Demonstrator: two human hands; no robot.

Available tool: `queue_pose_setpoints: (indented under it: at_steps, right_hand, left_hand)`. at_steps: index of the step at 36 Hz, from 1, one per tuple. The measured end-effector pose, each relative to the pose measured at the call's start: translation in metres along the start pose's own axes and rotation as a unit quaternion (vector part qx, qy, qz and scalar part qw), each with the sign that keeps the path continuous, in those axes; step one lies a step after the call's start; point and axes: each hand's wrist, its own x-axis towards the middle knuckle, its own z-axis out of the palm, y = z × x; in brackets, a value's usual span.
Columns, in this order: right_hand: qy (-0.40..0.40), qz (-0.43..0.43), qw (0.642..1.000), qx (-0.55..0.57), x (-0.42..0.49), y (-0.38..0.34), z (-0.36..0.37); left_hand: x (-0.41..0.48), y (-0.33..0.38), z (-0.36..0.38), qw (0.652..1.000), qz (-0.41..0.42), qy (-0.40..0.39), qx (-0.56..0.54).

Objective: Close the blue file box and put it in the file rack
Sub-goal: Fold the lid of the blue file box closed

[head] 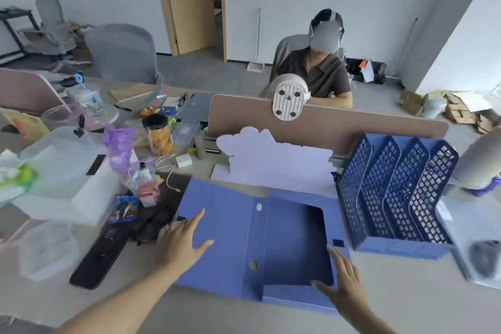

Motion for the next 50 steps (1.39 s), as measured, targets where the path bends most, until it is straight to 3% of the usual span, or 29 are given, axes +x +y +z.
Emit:
queue_pose_setpoints:
  at_steps: [9,16,20,26,37,50]
  right_hand:
    - [-0.010,0.149,0.986,0.070,-0.032,0.014,0.021]
    - [-0.016,0.137,0.987,0.079,-0.031,0.011,0.020]
    - [-0.024,0.129,0.988,0.075,-0.029,0.009,0.017]
    - [-0.030,0.115,0.990,0.074,-0.028,0.008,0.017]
    - [-0.032,0.104,0.991,0.078,-0.027,0.011,0.014]
    - [-0.040,0.071,0.991,0.102,-0.028,0.032,0.015]
  left_hand:
    - [-0.057,-0.035,0.018,0.987,-0.102,-0.090,-0.080]
    - [-0.047,-0.053,0.011,0.953,-0.242,-0.141,-0.116]
    - [-0.039,-0.051,0.001,0.940,-0.222,-0.173,-0.195]
    - [-0.034,-0.030,-0.014,0.950,-0.162,-0.103,-0.245]
    - [-0.038,0.027,-0.050,0.906,-0.124,-0.032,-0.403]
    - [-0.052,0.148,-0.075,0.833,-0.055,-0.146,-0.532]
